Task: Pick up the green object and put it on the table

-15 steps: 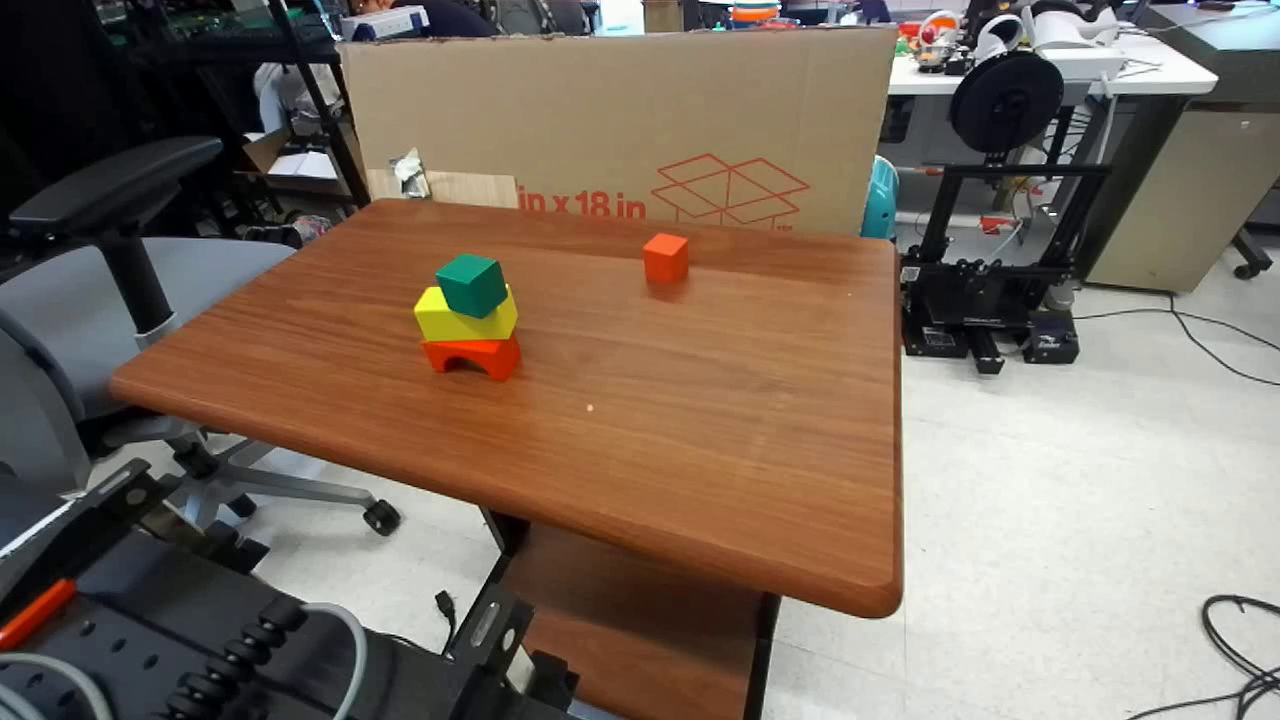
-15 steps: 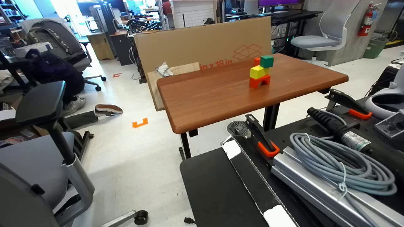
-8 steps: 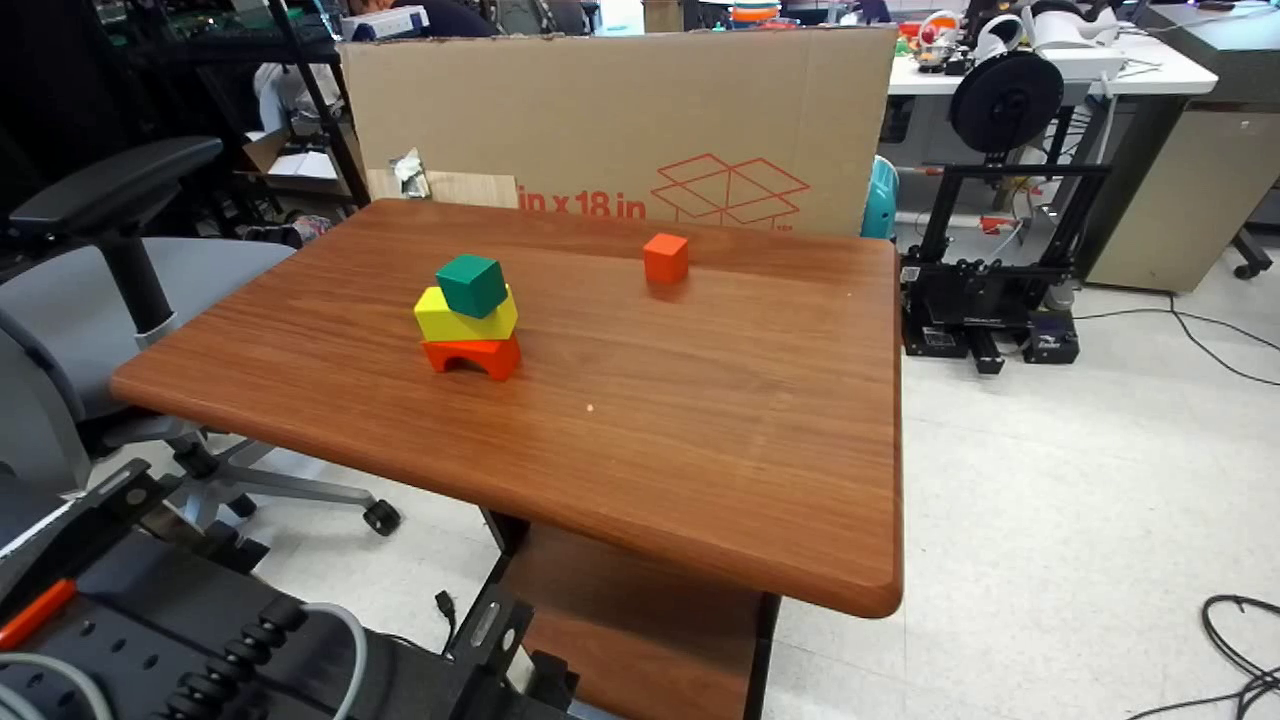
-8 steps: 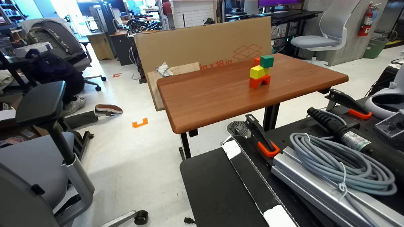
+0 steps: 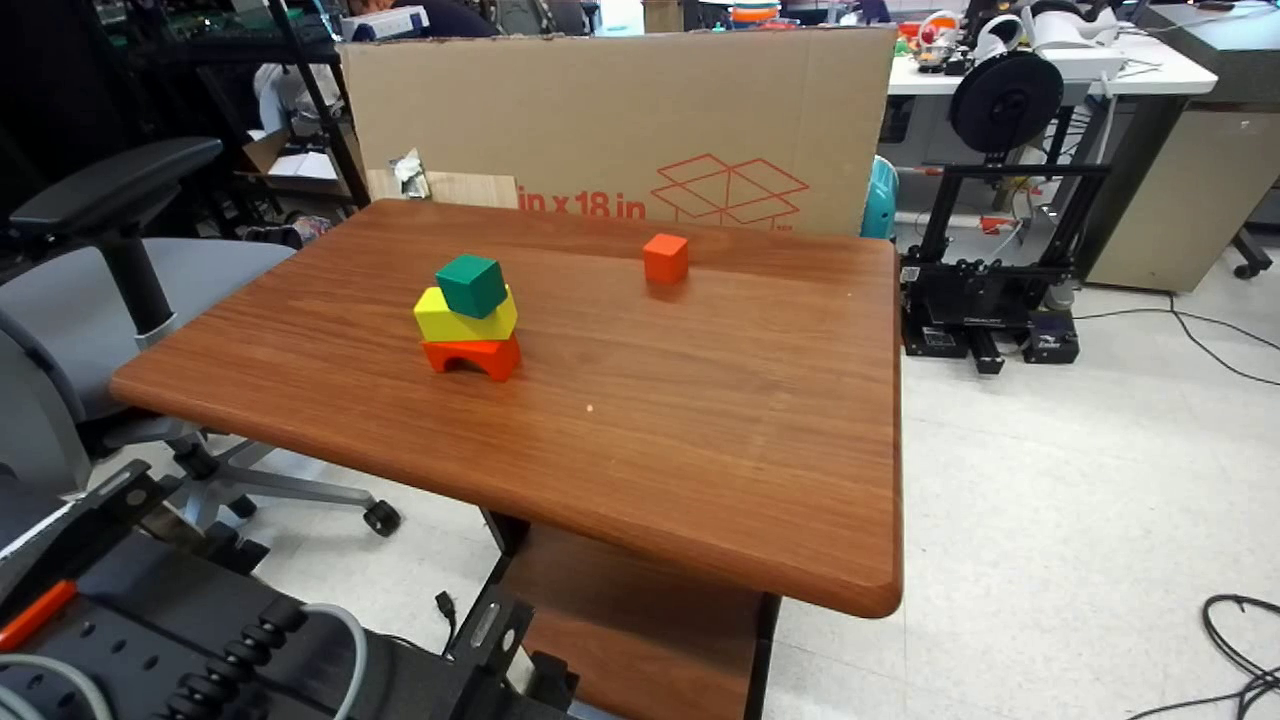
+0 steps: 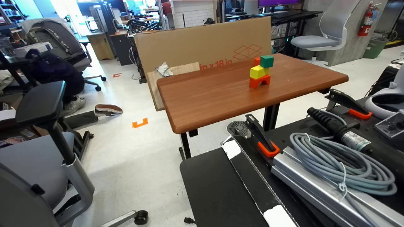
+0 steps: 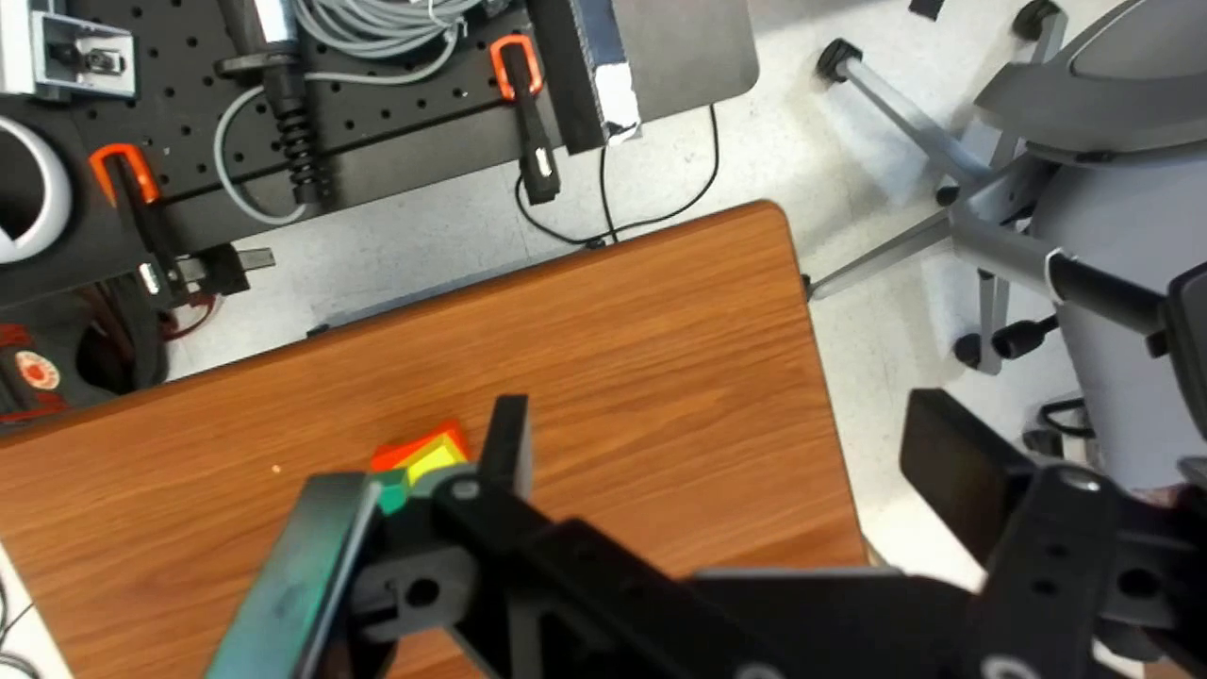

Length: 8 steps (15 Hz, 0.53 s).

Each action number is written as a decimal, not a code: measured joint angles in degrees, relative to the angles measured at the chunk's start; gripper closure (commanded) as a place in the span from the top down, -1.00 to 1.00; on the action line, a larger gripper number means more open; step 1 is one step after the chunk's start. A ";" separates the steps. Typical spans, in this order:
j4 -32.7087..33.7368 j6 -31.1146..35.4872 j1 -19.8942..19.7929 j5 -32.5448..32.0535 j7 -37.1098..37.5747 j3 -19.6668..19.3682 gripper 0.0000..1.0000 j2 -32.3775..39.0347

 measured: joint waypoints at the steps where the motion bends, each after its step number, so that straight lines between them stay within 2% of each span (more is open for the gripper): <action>1: -0.46 1.69 -0.77 -1.32 -0.09 -0.39 1.00 0.32; 8: -2.83 17.19 -4.64 -4.40 -1.43 -4.44 1.00 8.02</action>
